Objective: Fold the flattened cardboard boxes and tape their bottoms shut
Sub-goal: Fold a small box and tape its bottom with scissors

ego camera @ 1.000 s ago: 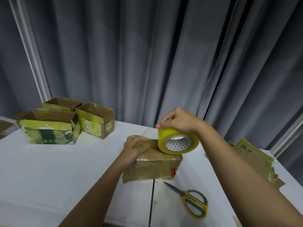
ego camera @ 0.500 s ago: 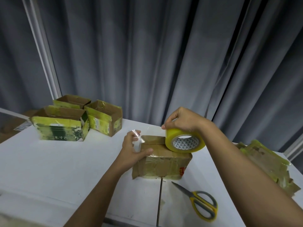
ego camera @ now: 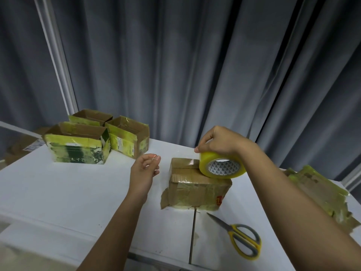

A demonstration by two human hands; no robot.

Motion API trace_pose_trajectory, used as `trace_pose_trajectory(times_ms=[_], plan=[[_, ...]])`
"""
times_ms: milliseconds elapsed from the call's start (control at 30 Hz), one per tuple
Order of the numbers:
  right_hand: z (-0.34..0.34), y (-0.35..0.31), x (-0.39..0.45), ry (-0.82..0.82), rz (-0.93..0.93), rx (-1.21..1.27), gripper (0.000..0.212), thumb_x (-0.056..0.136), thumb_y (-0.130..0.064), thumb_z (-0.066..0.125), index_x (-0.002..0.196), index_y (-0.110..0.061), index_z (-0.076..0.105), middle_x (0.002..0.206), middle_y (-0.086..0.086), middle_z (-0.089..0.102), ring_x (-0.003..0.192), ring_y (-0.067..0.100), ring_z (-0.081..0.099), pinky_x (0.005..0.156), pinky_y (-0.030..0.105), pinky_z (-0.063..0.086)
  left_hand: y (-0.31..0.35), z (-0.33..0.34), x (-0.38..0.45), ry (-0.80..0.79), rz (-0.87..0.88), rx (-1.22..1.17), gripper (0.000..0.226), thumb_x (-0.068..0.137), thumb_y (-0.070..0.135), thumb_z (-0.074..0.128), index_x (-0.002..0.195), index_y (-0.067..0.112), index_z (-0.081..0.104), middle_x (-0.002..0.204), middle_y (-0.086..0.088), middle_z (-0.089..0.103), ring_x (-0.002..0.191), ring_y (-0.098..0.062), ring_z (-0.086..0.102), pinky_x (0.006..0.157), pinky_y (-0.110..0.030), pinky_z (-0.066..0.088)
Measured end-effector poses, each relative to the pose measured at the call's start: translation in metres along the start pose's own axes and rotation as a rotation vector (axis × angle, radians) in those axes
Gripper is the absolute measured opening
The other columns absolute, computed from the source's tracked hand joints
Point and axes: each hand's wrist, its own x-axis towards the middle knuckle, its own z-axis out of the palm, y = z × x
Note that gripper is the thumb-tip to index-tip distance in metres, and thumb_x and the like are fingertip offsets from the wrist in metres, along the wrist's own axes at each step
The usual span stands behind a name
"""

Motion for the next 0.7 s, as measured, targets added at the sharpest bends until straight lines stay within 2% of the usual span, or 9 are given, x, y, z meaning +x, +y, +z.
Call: trace_pose_trajectory(times_ms=[133,233,300,367,567,700], plan=[[0.001,-0.007,-0.003,-0.029,-0.007,-0.088,0.029,0.083,-0.053,0.065,0.101,-0.032,0.074,0.112,-0.012,0.065,0.082,0.006,0.056,0.079,0.029,0.052,-0.008,0.003,0.007,0.001,-0.056,0.071,0.018,0.09,0.025,0.063,0.104,0.015,0.059,0.103,-0.005,0.062,0.085,-0.015,0.059,0.068,-0.021,0.048],[0.001,-0.011,-0.002,-0.05,-0.01,-0.2,0.043,0.086,-0.055,0.059,0.127,-0.041,0.06,0.139,-0.008,0.052,0.108,0.016,0.054,0.087,0.031,0.048,-0.018,0.008,0.009,-0.011,-0.096,0.093,0.022,0.089,0.026,0.063,0.106,0.013,0.06,0.104,-0.003,0.062,0.084,-0.013,0.059,0.067,-0.021,0.047],[0.001,-0.013,-0.002,-0.049,-0.005,-0.227,0.052,0.087,-0.056,0.057,0.137,-0.044,0.047,0.148,-0.005,0.043,0.125,0.022,0.048,0.094,0.034,0.045,-0.023,0.011,0.012,-0.03,-0.125,0.082,0.023,0.09,0.025,0.063,0.107,0.01,0.061,0.104,-0.004,0.062,0.083,-0.013,0.058,0.066,-0.021,0.046],[0.001,-0.012,-0.001,-0.043,0.007,-0.221,0.056,0.087,-0.057,0.058,0.14,-0.045,0.043,0.15,-0.004,0.04,0.13,0.024,0.045,0.096,0.035,0.043,-0.027,0.015,0.013,-0.049,-0.146,0.081,0.024,0.09,0.025,0.062,0.108,0.009,0.062,0.104,-0.004,0.062,0.083,-0.013,0.057,0.066,-0.022,0.046],[0.003,-0.013,0.003,-0.04,0.014,-0.238,0.052,0.088,-0.057,0.056,0.136,-0.039,0.05,0.147,-0.004,0.044,0.124,0.024,0.05,0.085,0.029,0.042,-0.034,0.019,0.018,-0.083,-0.216,0.04,0.025,0.091,0.025,0.062,0.11,0.01,0.062,0.099,-0.005,0.06,0.081,-0.014,0.055,0.078,-0.031,0.05],[0.002,-0.013,0.003,-0.037,0.023,-0.244,0.053,0.088,-0.057,0.056,0.136,-0.037,0.051,0.146,-0.005,0.045,0.122,0.023,0.05,0.081,0.027,0.04,-0.035,0.016,0.02,-0.106,-0.251,-0.008,0.019,0.09,0.023,0.063,0.105,0.012,0.064,0.09,-0.006,0.06,0.078,-0.015,0.054,0.065,-0.023,0.045]])
